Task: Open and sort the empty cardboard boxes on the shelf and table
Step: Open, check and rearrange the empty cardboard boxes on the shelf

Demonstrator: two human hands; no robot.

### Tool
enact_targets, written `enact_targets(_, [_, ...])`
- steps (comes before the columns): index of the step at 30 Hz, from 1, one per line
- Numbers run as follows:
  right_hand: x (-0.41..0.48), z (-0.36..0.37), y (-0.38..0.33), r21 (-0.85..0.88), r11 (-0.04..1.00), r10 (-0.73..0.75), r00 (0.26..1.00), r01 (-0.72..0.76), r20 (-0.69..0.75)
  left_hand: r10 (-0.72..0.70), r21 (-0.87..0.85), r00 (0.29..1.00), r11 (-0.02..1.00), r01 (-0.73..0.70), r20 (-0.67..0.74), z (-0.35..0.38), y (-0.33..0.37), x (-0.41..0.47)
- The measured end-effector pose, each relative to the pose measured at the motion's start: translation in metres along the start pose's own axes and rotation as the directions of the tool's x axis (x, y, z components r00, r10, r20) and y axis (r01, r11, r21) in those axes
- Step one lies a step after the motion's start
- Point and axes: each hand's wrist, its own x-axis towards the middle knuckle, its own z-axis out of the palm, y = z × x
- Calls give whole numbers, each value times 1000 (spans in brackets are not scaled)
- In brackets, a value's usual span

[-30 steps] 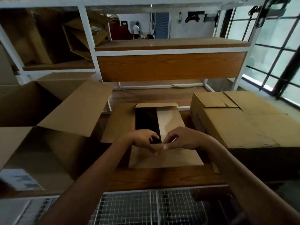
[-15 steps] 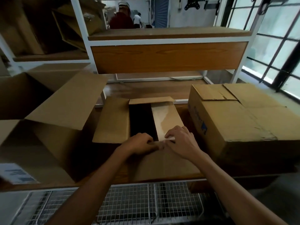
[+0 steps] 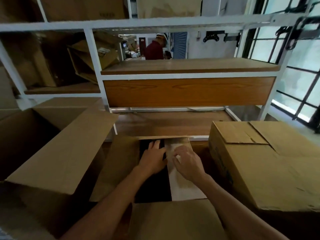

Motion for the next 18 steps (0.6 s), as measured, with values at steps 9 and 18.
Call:
enact_targets(9, [104,33,55,-196,978,-53,997,63,59,-98,87,995,992,95,33,4,-35,99])
enact_targets(18, [126,66,80,-187,977,164,929,-106,332,-156,81,987,985,153,30,50,-56,127])
